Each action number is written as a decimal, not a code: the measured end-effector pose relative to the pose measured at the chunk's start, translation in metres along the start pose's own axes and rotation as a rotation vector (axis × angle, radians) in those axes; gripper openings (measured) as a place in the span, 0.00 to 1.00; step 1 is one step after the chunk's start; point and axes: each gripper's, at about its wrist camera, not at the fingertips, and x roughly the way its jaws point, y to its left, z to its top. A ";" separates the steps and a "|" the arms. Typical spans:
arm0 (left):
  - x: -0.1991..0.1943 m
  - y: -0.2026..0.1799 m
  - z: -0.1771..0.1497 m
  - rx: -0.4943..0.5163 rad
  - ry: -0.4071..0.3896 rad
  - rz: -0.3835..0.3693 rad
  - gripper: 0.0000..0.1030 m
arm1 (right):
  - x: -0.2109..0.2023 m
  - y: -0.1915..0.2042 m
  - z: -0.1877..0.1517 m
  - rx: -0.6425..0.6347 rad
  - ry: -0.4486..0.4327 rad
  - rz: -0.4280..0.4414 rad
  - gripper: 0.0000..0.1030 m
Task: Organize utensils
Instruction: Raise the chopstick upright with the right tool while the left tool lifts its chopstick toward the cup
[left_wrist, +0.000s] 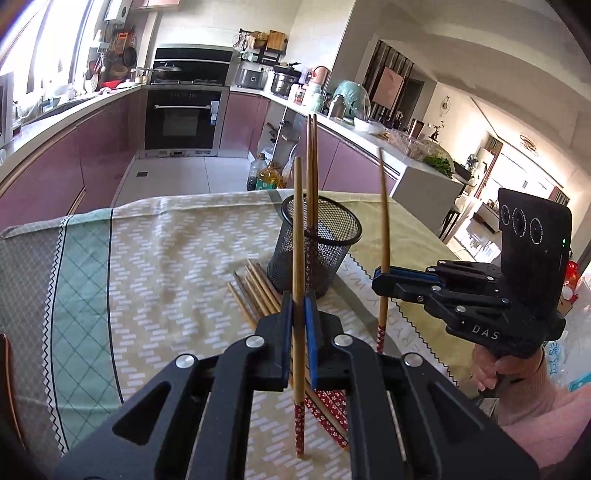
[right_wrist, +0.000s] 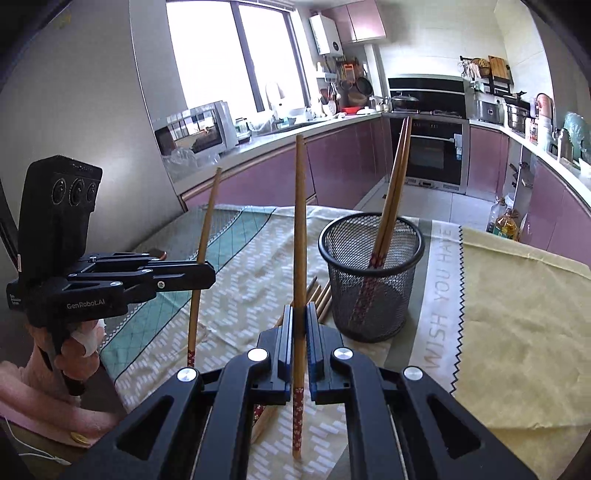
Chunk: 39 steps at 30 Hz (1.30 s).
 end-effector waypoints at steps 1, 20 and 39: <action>-0.001 0.000 0.000 -0.001 -0.003 -0.006 0.07 | -0.003 -0.001 0.001 -0.001 -0.009 -0.003 0.06; -0.013 -0.006 0.039 0.003 -0.111 -0.046 0.07 | -0.030 -0.016 0.042 0.011 -0.131 -0.044 0.06; -0.015 -0.019 0.106 0.018 -0.229 -0.054 0.07 | -0.040 -0.031 0.091 0.007 -0.232 -0.074 0.06</action>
